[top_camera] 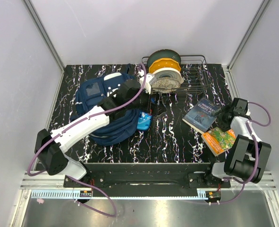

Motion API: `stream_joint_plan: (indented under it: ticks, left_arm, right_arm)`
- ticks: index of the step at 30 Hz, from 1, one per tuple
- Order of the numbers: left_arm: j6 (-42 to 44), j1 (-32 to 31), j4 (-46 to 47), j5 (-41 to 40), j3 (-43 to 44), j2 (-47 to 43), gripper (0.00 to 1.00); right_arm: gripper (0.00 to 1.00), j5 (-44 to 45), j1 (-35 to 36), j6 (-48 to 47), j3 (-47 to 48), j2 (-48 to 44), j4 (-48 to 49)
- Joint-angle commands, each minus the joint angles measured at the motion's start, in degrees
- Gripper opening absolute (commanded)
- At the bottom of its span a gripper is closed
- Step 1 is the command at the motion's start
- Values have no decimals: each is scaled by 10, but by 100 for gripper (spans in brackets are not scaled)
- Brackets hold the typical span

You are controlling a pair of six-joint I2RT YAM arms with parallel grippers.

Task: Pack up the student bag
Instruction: Adjust the book at the center of the board.

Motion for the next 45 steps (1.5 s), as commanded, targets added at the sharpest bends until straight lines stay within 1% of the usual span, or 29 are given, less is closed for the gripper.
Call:
stream_joint_plan:
  ticks: [1, 3, 6, 10, 12, 14, 16, 18, 20, 21, 24, 25, 26, 30, 35, 37, 45]
  left_arm:
    - [-19, 0, 50, 14, -11, -28, 99]
    - [-20, 0, 50, 17, -12, -28, 99]
    - [-24, 0, 50, 24, -13, -27, 99]
    - [-24, 0, 48, 20, -18, -34, 99]
    - [-23, 0, 47, 16, -21, -41, 99]
    - [-20, 0, 43, 11, -22, -43, 99]
    - [-19, 0, 39, 7, -23, -46, 99]
    - [-19, 0, 40, 7, -23, -46, 99]
    - [-19, 0, 40, 7, -24, -46, 99]
    - [-19, 0, 40, 8, -24, -44, 99]
    - [-18, 0, 39, 11, -24, -43, 99]
    - [-18, 0, 39, 11, -24, -43, 99]
    - [-18, 0, 39, 11, -25, -43, 99]
    - [-17, 0, 37, 8, -27, -44, 99]
    - [-13, 0, 37, -1, -29, -42, 99]
    - [-12, 0, 37, -6, -28, -39, 99]
    - [-1, 0, 28, -23, -18, -19, 99]
  right_arm:
    - [72, -10, -3, -35, -8, 9, 58]
    - [70, -24, -2, -42, -7, 29, 63]
    - [66, -63, -3, -48, -24, 43, 117]
    - [62, -84, -2, -53, -22, 75, 140]
    - [56, -86, -2, -57, -14, 99, 136]
    - [53, -81, -2, -59, -10, 110, 128]
    - [47, -87, -2, -61, -12, 117, 128]
    - [43, -95, -2, -64, -17, 117, 128]
    - [36, -96, -1, -67, -21, 115, 126]
    - [30, -95, -2, -67, -25, 112, 126]
    - [11, -100, -2, -67, -31, 112, 127]
    - [2, -99, -2, -68, -31, 113, 128]
    - [0, -101, -2, -69, -31, 113, 127]
    - [0, -117, -2, -71, -31, 103, 124]
    - [0, -175, 2, -85, -32, 82, 107]
    - [0, -185, 11, -86, -30, 80, 99]
    - [0, -193, 91, -79, -50, 35, 66]
